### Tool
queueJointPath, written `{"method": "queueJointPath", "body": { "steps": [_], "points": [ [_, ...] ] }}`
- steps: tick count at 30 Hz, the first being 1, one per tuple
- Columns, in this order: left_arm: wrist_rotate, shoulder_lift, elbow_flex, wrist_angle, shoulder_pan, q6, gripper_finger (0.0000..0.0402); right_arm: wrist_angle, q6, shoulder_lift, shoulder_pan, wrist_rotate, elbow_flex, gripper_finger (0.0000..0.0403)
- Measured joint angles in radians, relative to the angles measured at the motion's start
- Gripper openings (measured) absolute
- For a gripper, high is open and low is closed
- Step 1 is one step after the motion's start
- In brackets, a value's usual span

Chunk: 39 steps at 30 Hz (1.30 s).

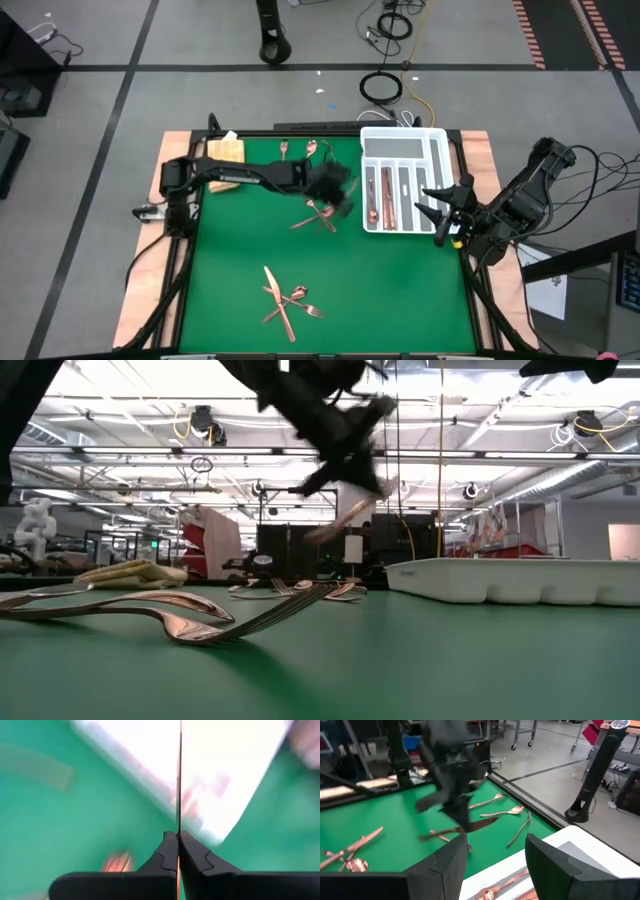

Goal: Sort silverware
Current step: Put the gold table knife into the silverware organizer

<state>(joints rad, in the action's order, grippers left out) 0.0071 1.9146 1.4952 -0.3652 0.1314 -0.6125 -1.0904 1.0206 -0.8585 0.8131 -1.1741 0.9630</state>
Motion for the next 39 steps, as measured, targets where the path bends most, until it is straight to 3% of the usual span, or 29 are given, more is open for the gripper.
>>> {"method": "queueJointPath", "body": {
  "steps": [5,12,16,23,29,39],
  "points": [
    [0.065,0.023,0.003,0.378,0.082,-0.115,0.0002,0.017,0.017,0.0,0.0,0.001,0.0,0.0187],
    [0.071,0.123,0.003,0.708,0.132,-0.299,0.0001,0.034,0.018,0.0,0.0,0.0,0.0,0.0187],
    [0.022,0.207,0.009,0.8,0.115,-0.396,0.0001,0.043,0.016,0.0,0.0,-0.003,0.0,0.0187],
    [0.002,0.376,0.189,0.808,0.066,-0.418,0.0001,0.043,0.009,0.0,0.0,-0.004,0.0,0.0187],
    [-0.007,0.484,0.343,0.67,0.048,-0.393,0.0001,0.049,0.013,0.0,0.0,0.0,0.0,0.0187],
    [-0.089,0.532,0.38,0.576,0.048,-0.374,0.0001,0.054,0.012,0.0,0.0,0.004,0.0,0.0187]
  ]
}}
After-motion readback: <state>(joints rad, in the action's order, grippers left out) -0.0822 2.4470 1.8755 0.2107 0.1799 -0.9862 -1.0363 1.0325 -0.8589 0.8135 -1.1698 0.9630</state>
